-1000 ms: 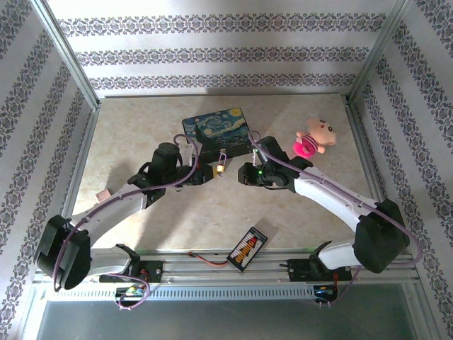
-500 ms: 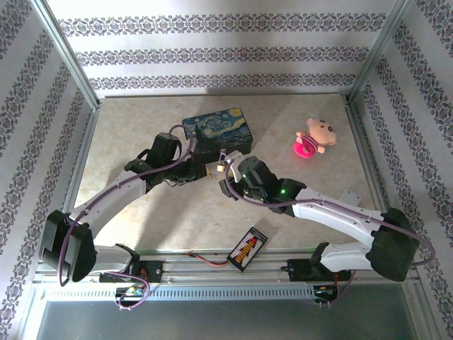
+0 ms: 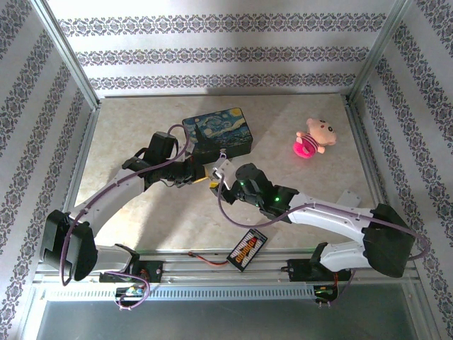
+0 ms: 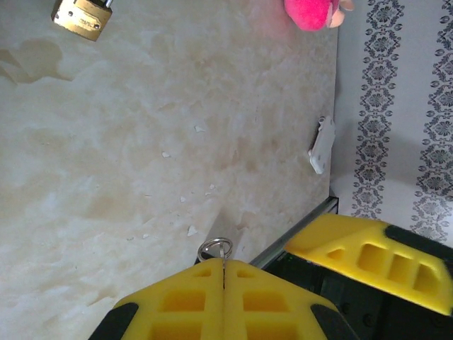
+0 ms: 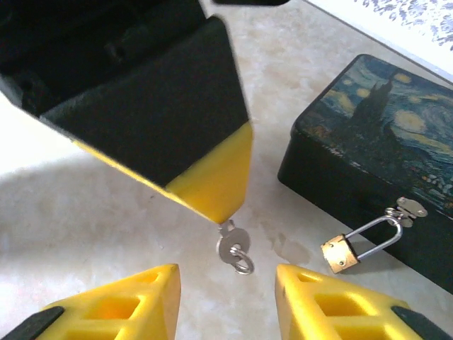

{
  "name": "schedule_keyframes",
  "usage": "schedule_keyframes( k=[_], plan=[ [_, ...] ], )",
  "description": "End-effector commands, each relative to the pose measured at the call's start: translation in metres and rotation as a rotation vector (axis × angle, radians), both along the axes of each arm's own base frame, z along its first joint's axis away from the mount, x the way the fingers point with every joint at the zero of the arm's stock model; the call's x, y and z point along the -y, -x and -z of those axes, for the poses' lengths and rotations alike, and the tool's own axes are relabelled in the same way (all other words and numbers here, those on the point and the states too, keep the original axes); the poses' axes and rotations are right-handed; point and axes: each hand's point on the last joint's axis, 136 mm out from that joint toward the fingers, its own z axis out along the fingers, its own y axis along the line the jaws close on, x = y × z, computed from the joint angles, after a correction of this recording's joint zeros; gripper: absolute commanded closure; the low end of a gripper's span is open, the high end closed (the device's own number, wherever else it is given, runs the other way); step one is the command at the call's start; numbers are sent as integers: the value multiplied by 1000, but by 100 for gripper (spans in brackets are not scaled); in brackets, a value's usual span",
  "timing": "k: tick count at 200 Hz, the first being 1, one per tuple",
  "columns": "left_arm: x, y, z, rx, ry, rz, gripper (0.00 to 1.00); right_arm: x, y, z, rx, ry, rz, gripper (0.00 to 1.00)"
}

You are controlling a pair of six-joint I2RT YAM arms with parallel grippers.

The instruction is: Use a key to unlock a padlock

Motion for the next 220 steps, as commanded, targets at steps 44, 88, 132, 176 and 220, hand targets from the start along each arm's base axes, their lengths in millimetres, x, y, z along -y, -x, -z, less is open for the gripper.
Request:
schedule_keyframes(
  k=[44, 88, 132, 176, 220],
  plan=[
    [-2, 2, -13, -11, 33, 2, 100, -18, -5, 7, 82, 102, -42, 57],
    [1, 6, -13, -26, 44, 24, 100, -22, -14, 11, 119, 150, -16, 58],
    [1, 9, -11, -36, 48, 37, 100, -24, -18, 11, 131, 158, -10, 76],
    [2, 9, -11, -36, 59, 35, 100, -25, -12, 13, 114, 149, -33, 100],
    [-5, -1, -20, 20, 56, -17, 76, -20, -7, 16, 78, 138, -26, 100]
  ],
)
